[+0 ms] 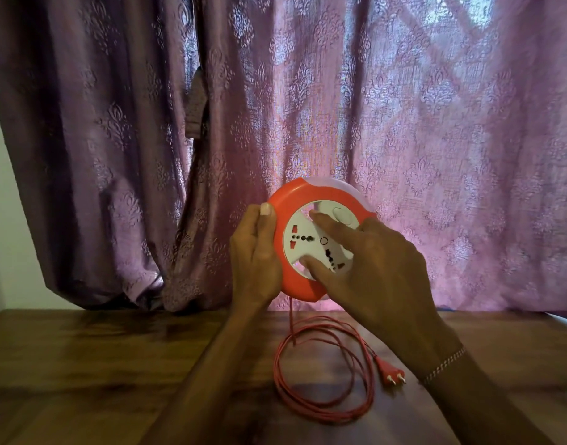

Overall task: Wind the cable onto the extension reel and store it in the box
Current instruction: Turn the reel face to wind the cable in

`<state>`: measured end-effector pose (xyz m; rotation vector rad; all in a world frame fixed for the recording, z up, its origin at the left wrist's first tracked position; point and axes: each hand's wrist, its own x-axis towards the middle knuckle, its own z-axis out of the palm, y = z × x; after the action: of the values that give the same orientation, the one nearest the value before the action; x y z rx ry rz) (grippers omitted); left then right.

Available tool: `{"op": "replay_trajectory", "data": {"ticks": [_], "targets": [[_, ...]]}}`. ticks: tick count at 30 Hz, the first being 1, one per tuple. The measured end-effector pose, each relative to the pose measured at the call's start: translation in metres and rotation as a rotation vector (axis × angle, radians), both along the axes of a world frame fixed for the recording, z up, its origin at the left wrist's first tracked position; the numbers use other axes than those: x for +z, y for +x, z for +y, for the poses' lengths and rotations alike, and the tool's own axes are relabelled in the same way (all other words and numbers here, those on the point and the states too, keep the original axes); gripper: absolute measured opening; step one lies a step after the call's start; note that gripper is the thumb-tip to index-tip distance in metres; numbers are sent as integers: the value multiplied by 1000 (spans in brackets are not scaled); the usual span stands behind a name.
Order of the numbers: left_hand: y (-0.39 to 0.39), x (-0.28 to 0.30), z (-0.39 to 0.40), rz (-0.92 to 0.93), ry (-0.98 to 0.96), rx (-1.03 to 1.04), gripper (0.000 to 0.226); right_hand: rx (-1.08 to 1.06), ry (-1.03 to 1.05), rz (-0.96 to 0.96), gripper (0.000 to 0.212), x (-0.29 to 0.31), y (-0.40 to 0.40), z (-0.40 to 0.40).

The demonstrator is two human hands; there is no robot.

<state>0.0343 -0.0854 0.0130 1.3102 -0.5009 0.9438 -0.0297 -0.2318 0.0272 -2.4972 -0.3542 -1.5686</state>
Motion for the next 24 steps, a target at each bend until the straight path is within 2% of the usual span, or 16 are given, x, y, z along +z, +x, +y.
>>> {"op": "replay_trajectory", "data": {"ticks": [6,10,12,17,24], "targets": [[-1,-1,-2,20,-1,18,41,60,-58,25,61,5,-1,-6],[1,1,1,25,-3,15,41,280,-135,-74,29,9,1,-13],[3,1,3,23,-7,11,37,408,-230,-54,17,11,1,-18],[5,1,4,-17,-11,15,34,279,-404,88,61,10,3,-18],[6,1,4,-35,-2,32,34,183,-433,72,75,12,3,-17]]}}
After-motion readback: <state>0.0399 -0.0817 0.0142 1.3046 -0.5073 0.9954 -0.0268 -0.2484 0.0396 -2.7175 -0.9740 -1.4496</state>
